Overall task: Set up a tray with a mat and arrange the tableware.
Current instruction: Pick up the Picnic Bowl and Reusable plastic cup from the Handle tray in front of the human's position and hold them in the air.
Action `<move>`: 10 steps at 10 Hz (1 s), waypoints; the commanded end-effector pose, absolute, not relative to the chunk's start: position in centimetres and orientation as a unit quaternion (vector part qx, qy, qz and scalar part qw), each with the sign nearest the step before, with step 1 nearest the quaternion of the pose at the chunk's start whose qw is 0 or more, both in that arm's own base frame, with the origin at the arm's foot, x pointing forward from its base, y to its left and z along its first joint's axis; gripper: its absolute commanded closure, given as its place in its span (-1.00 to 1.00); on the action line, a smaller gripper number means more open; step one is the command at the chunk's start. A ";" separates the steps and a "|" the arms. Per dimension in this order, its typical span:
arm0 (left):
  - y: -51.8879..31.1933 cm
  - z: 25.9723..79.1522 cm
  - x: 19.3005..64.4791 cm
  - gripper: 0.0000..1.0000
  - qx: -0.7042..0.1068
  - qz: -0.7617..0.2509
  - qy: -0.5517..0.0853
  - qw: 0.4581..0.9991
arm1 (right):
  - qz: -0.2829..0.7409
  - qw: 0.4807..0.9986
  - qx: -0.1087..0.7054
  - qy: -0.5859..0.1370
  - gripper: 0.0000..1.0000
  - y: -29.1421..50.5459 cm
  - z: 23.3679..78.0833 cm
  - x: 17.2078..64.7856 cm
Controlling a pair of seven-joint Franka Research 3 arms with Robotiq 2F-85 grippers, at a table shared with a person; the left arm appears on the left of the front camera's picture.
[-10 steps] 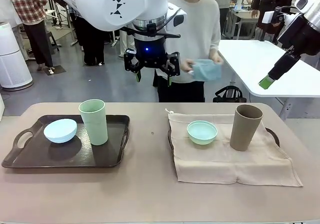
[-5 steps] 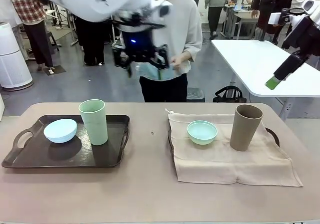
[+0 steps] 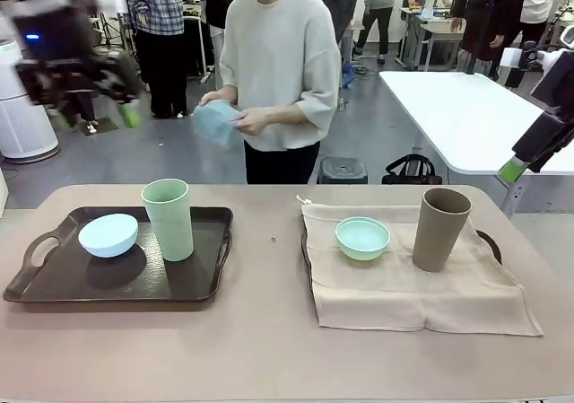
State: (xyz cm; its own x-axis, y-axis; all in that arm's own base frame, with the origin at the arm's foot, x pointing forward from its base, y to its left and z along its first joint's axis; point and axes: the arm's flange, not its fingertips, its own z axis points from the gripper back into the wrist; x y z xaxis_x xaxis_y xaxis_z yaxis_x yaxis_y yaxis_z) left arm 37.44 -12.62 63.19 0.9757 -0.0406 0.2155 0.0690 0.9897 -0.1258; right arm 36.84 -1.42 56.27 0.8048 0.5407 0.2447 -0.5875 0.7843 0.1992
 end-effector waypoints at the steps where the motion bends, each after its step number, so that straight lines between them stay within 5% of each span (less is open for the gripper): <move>1: -8.0 62.2 34.8 -1.00 -0.136 0.013 -0.119 0.983 | 0.262 0.926 0.260 -0.073 -1.00 -4.4 58.6 36.0; 5: -1.3 58.3 32.2 -1.00 -0.282 0.051 -0.136 0.948 | 0.143 0.893 0.408 -0.129 -1.00 -14.0 60.3 34.4; 6: -3.1 61.7 33.0 -1.00 -0.202 0.049 -0.118 0.971 | 0.183 0.908 0.354 -0.127 -1.00 -14.1 59.6 33.9; 10: -3.1 61.7 33.0 -1.00 -0.202 0.049 -0.118 0.971 | 0.168 0.903 0.376 -0.123 -1.00 -13.5 60.9 33.3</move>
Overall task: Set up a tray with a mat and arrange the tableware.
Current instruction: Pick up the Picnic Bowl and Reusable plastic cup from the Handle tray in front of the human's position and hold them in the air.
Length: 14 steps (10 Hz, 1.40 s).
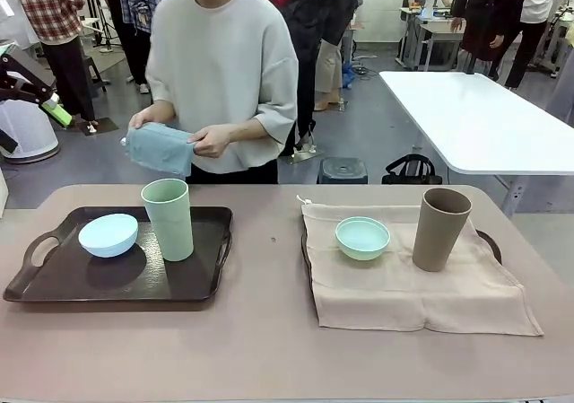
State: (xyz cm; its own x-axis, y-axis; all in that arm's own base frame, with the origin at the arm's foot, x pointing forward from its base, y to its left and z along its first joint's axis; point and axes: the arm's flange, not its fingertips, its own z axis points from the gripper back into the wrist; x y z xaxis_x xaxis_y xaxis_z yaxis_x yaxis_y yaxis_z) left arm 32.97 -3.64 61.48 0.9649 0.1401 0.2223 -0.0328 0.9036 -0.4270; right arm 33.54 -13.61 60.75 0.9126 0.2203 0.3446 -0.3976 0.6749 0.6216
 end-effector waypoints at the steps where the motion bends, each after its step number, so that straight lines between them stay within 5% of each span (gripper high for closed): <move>1: -3.5 61.3 32.8 -1.00 -0.217 0.046 -0.125 0.967 | 0.167 0.906 0.368 -0.124 -1.00 -14.1 60.7 33.4; 5: 8.5 57.4 36.4 -1.00 -0.445 0.084 0.028 0.891 | 0.007 0.828 0.555 -0.081 -1.00 -20.8 55.2 33.1; 7: 13.3 54.0 36.2 -1.00 -0.513 0.115 -0.006 0.851 | -0.037 0.798 0.600 -0.047 -1.00 -22.1 52.0 32.6; 11: 16.5 51.2 34.1 -1.00 -0.572 0.150 -0.093 0.801 | -0.060 0.763 0.638 -0.090 -1.00 -21.8 50.7 31.7; 14: 17.8 51.6 34.3 -1.00 -0.572 0.157 -0.075 0.802 | -0.045 0.768 0.634 -0.084 -1.00 -22.6 50.2 32.0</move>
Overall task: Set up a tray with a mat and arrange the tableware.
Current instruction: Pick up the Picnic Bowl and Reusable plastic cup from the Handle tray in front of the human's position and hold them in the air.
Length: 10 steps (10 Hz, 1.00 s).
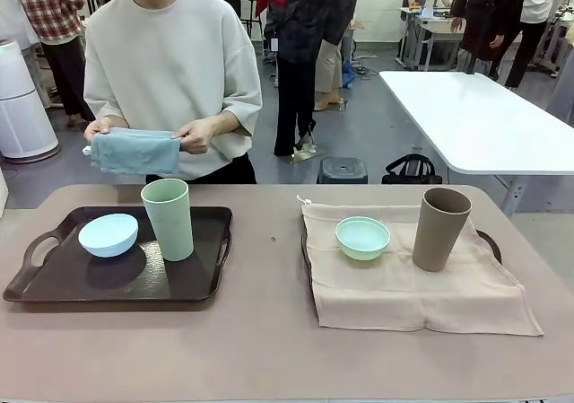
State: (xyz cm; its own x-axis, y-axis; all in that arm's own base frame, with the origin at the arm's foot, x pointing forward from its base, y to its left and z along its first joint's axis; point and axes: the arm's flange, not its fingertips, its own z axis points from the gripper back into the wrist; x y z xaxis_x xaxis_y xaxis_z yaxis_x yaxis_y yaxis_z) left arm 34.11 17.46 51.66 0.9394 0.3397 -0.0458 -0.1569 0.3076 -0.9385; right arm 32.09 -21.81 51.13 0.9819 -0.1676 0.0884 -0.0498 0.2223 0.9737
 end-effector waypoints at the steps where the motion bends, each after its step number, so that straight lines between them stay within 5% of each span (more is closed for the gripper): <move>1: 17.8 51.6 34.3 -1.00 -0.572 0.157 -0.075 0.802 | -0.045 0.768 0.634 -0.084 -1.00 -22.6 50.2 32.0; 10: 17.8 51.6 34.3 -1.00 -0.572 0.157 -0.075 0.802 | -0.045 0.768 0.634 -0.084 -1.00 -22.6 50.2 32.0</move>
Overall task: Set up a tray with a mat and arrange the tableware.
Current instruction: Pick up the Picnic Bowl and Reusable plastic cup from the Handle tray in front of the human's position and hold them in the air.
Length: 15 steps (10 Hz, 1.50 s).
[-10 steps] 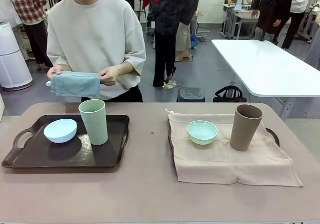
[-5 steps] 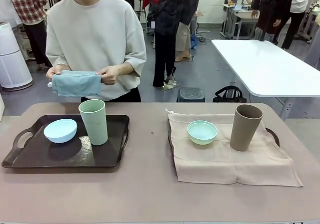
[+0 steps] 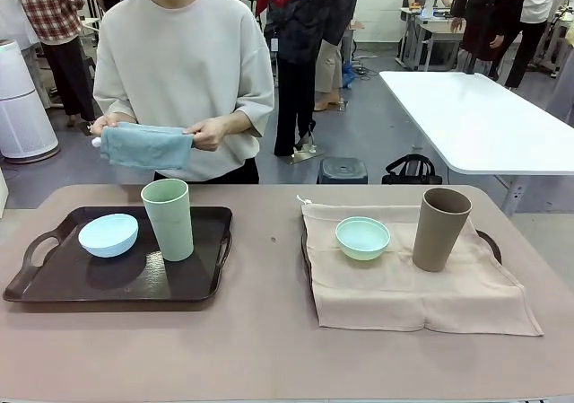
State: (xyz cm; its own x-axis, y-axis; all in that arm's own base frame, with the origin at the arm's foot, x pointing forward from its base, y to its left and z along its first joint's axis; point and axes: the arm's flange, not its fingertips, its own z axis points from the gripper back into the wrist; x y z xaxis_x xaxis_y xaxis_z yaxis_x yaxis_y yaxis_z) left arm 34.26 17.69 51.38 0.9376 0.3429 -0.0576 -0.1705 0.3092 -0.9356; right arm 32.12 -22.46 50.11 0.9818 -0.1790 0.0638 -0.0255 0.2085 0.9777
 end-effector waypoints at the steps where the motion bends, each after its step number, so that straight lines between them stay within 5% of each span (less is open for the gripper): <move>1: 17.8 51.6 34.3 -1.00 -0.572 0.157 -0.075 0.802 | -0.045 0.768 0.634 -0.084 -1.00 -22.6 50.2 32.0; 9: 17.7 51.4 34.3 -1.00 -0.565 0.159 -0.076 0.806 | -0.049 0.773 0.627 -0.081 -1.00 -22.5 50.1 32.1; 15: 9.3 57.4 33.6 -1.00 -0.316 -0.015 -0.097 0.944 | 0.223 0.849 0.457 -0.147 -1.00 -0.2 56.1 34.4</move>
State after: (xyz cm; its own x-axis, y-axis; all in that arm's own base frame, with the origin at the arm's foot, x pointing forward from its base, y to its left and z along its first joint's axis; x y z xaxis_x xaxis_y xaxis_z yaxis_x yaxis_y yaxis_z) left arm 34.01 10.12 57.70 0.9896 0.0559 0.1324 0.0480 0.7398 -0.6711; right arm 33.85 -3.46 57.77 0.8874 0.2082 0.4114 -0.4604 0.4489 0.7658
